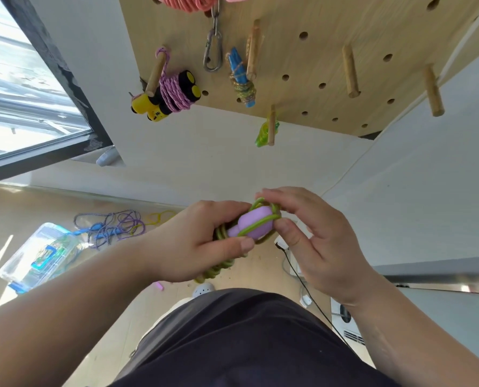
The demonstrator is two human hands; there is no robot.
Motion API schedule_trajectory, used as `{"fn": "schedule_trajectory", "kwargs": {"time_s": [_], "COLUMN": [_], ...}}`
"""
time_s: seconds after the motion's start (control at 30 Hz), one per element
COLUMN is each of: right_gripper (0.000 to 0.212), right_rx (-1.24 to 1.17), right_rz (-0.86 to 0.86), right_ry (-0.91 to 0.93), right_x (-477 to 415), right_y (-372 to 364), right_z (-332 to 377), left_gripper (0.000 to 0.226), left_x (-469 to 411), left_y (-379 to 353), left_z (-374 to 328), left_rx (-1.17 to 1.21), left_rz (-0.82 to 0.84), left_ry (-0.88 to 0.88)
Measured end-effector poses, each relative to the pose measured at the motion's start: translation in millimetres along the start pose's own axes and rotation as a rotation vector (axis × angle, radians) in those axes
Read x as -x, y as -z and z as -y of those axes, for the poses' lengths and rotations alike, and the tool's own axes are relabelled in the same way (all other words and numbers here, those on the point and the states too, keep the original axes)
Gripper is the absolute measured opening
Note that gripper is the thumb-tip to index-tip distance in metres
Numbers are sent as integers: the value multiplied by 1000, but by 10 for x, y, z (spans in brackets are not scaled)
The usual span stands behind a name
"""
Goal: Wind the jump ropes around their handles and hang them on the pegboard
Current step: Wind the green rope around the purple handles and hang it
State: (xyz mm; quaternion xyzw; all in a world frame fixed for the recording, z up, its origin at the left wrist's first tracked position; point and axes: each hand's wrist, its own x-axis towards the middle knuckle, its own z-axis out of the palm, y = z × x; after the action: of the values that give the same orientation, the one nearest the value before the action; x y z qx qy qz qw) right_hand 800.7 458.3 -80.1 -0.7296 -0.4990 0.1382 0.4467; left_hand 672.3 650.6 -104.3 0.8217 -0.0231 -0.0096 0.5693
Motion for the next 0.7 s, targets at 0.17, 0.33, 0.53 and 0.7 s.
{"fn": "schedule_trajectory", "kwargs": {"time_s": [0.17, 0.33, 0.53, 0.7], "right_gripper": [42, 39, 40, 26], "right_rx": [26, 0, 45, -9], "right_rz": [-82, -180, -187, -198], "right_ry": [-12, -100, -185, -146], "right_x": [-70, -176, -235, -233], "right_y": [-74, -163, -191, -132], "right_z": [47, 118, 64, -2], "left_gripper": [43, 48, 40, 29], "left_x": [-58, -169, -246, -252], "left_y": [-181, -325, -293, -301], "left_z": [-22, -53, -100, -109], "left_rx": [550, 819, 718, 710], "left_rz": [-51, -177, -279, -233], "left_ry": [82, 233, 286, 249]}}
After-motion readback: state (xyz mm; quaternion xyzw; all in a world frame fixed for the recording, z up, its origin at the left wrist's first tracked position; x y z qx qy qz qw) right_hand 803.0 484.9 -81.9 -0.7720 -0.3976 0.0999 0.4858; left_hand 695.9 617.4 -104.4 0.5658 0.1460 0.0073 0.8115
